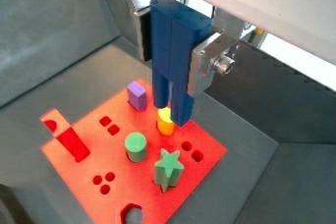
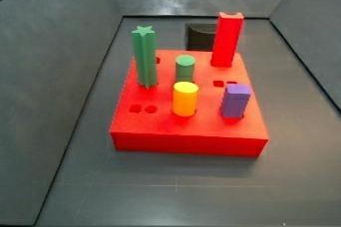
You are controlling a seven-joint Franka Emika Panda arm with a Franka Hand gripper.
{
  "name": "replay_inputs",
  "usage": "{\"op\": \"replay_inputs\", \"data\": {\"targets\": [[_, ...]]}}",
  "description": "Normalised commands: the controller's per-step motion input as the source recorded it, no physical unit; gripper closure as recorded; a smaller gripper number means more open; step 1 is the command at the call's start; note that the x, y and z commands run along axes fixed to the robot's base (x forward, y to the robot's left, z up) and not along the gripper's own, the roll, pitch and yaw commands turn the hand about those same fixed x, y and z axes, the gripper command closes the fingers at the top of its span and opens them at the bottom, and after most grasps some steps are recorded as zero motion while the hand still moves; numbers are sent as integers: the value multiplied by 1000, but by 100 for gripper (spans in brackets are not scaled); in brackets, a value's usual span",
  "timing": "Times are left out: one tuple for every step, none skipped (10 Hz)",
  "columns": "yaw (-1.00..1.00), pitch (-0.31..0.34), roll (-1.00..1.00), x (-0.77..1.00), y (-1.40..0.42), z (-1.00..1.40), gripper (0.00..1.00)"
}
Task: Pick up the square-circle object. Move up. Rotate the square-circle object. Move to above the board. Insert the square-circle object.
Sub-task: Insert the square-circle object.
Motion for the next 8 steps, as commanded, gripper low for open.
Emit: {"op": "replay_inputs", "data": {"targets": [[17,0,-40,-83,-134,-551,100],[20,0,-21,-69,-229,-640,100],[17,0,-26,-89,-243,-643,100],[11,0,-50,-69,-189,-666,100],[0,0,-54,-123,-111,-686,100],[26,-16,-21,-160,-117,-746,100],[17,-9,-16,-114,-129,-757,100],[0,-16,0,-106,-269,-780,100]]}}
